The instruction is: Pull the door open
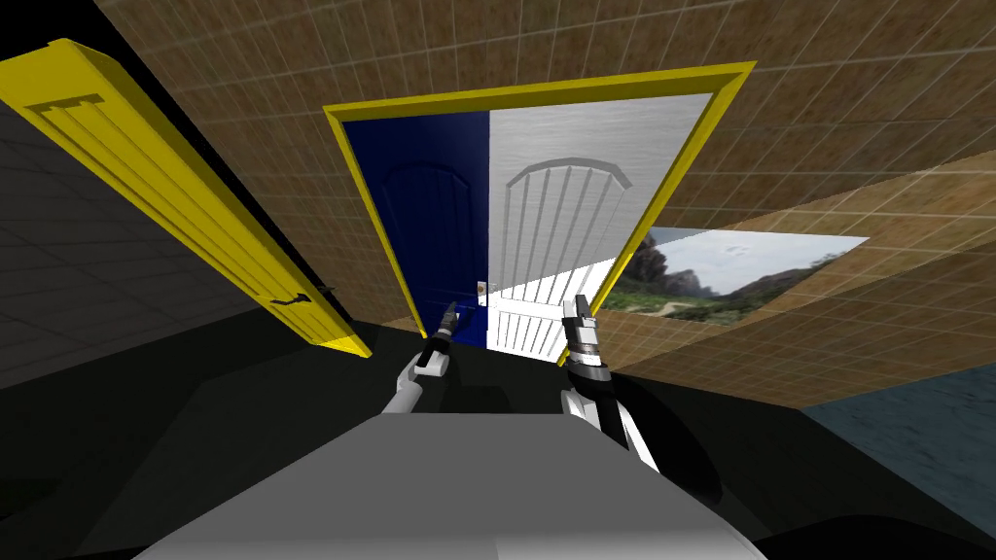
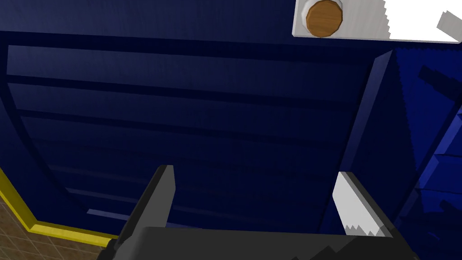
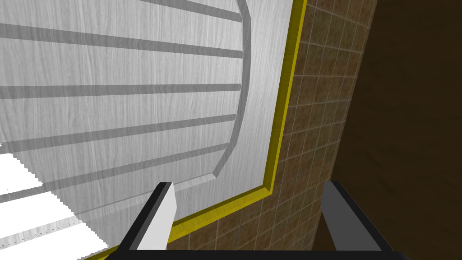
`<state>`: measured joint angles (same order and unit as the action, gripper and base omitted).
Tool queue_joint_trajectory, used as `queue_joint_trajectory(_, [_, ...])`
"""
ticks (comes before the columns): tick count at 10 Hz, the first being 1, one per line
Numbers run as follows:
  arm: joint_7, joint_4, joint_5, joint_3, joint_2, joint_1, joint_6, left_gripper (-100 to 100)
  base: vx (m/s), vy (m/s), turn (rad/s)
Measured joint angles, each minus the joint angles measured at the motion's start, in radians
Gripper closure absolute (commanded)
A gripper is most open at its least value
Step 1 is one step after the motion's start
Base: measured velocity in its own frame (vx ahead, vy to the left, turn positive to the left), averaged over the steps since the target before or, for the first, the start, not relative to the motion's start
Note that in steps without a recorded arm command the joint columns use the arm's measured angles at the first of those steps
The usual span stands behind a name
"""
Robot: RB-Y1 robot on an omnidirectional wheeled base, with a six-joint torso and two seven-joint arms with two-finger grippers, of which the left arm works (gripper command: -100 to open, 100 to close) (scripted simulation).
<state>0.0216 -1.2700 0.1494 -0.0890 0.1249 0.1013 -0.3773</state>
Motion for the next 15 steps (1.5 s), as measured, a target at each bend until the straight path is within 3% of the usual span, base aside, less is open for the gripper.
queue_joint_trajectory(11, [-0.024, 0.238, 0.021, -0.017, 0.013, 0.125, 0.019, -100, 0.104, -0.009, -0.053])
queue_joint_trajectory(13, [-0.026, 0.259, 0.023, -0.019, 0.013, 0.137, 0.021, -100, 0.012, 0.013, 0.028])
queue_joint_trajectory(14, [-0.039, 0.285, 0.030, -0.012, 0.041, 0.140, 0.011, -100, -0.064, 0.033, 0.058])
queue_joint_trajectory(15, [-0.046, 0.319, 0.035, 0.004, 0.056, 0.141, -0.003, -100, -0.063, 0.012, 0.005])
